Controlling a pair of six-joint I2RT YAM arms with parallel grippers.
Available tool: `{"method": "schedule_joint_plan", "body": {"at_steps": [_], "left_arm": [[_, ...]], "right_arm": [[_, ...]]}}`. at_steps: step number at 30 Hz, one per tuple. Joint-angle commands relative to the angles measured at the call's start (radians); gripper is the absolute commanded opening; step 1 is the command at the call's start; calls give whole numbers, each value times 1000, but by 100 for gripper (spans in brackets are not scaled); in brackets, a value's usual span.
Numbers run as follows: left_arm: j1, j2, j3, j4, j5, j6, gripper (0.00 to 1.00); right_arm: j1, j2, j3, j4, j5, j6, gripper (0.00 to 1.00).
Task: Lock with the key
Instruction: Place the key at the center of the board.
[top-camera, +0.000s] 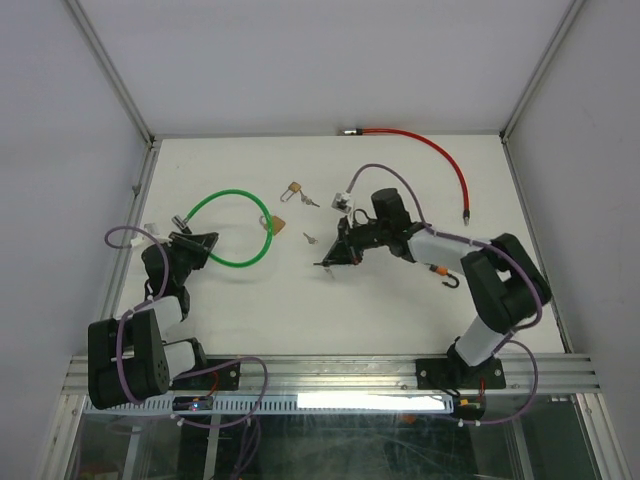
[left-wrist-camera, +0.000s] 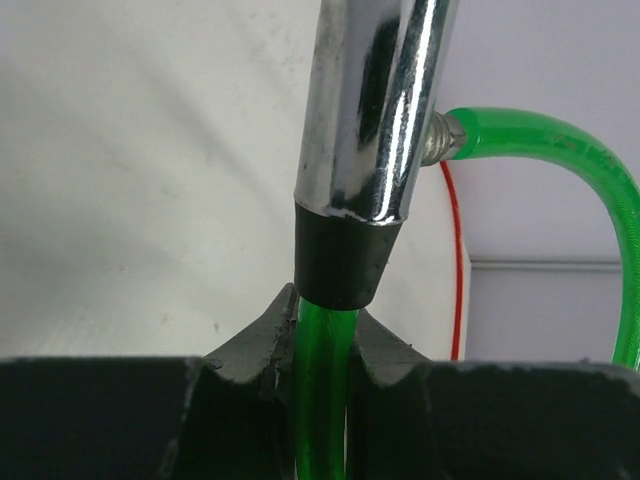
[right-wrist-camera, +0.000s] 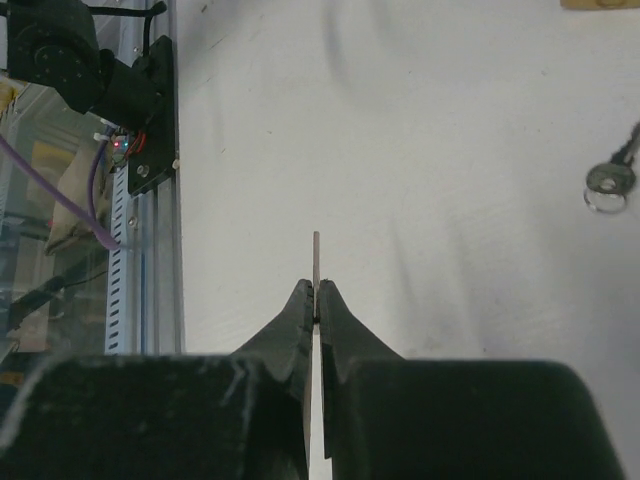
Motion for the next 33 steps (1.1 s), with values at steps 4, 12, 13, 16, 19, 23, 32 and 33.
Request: {"method": "schedule_joint_plan", "body": {"at_steps": [4, 12, 13, 16, 19, 23, 32, 33], "left_arm": [[5, -31, 87, -262, -239, -10, 0], [5, 54, 92, -290, -245, -50, 8], [6, 64, 93, -289, -242, -49, 11], [5, 82, 87, -283, -249, -49, 25], [5, 65, 85, -296, -261, -42, 37], [5, -20, 88, -367, -284, -27, 56], [4, -306, 35, -412, -258, -24, 77], [4, -326, 30, -408, -247, -20, 77]], "right_arm": [[150, 272, 304, 6, 52, 52, 0], [209, 513, 635, -313, 119, 67, 0], [218, 531, 672, -361, 124, 37, 2], [239, 574, 763, -483, 150, -57, 10], [267, 598, 823, -560, 175, -118, 18], [264, 568, 846, -625, 224, -196, 34], [183, 248, 714, -683, 190, -422, 41], [163, 196, 683, -686, 175, -453, 41]]}}
